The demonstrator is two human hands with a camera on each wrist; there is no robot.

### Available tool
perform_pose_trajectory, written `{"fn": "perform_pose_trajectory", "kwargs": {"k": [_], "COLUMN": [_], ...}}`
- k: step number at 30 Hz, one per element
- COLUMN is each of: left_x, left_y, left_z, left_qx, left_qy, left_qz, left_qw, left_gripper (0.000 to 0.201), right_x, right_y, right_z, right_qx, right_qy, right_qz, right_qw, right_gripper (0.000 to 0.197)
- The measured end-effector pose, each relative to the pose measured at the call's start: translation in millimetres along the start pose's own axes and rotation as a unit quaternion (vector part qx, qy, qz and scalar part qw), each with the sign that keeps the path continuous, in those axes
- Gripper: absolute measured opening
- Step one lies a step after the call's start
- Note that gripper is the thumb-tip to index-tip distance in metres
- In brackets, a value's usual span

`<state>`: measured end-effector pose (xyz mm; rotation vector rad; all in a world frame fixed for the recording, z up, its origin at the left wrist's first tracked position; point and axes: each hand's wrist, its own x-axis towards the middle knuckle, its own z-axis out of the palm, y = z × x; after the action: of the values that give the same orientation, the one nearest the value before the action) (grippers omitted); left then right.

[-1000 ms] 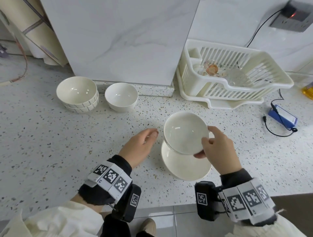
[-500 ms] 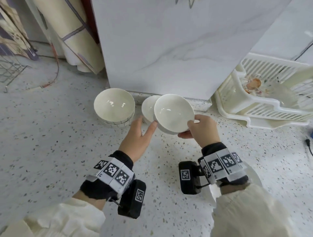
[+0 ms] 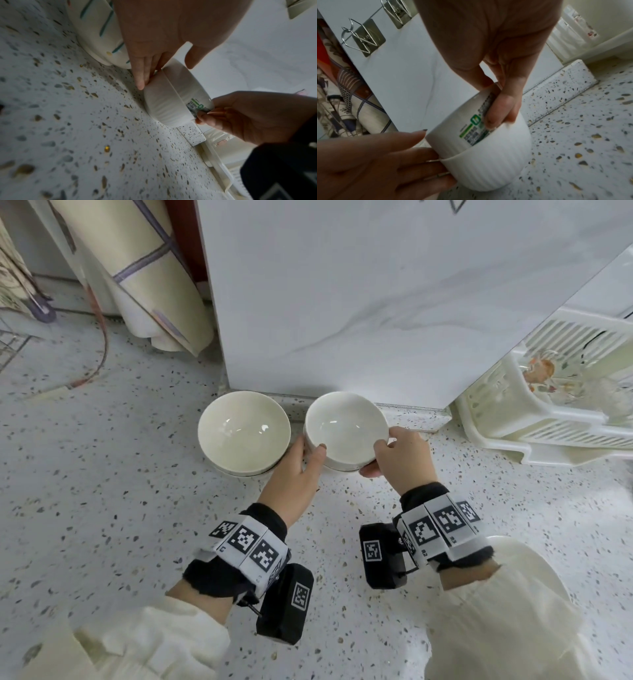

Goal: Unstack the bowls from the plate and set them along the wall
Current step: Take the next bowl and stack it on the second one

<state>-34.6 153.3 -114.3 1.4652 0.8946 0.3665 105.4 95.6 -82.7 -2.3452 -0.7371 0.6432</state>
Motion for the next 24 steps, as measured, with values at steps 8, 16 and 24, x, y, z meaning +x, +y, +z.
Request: {"fn": "perform_pose_trajectory", "kwargs": {"k": [8,16,24], "left_x": [5,0,-31], "left_y": [-5,-3,0], "left_z": [0,-1,16], "left_qx": [0.021,0.041,0.099], "left_qy": [-0.005,-0.008,0.004], "left_qz": [0.008,0.005,-0.037], "left_qw": [1.000,0.999,0.994], "left_gripper": [0.047,0.048,0.047], "right_x": [2,-8,-41], "right_y": [6,7,36], "right_z": [7,0,-45], "right_qx": [0.033,0.084,0.083], "right_qy": [0.006,-0.027,-0.071], "right_qz": [0.022,0.044,0.019], "right_qw": [0.999,0.995,0.994], "right_gripper": [0.034,0.038,0.027]}}
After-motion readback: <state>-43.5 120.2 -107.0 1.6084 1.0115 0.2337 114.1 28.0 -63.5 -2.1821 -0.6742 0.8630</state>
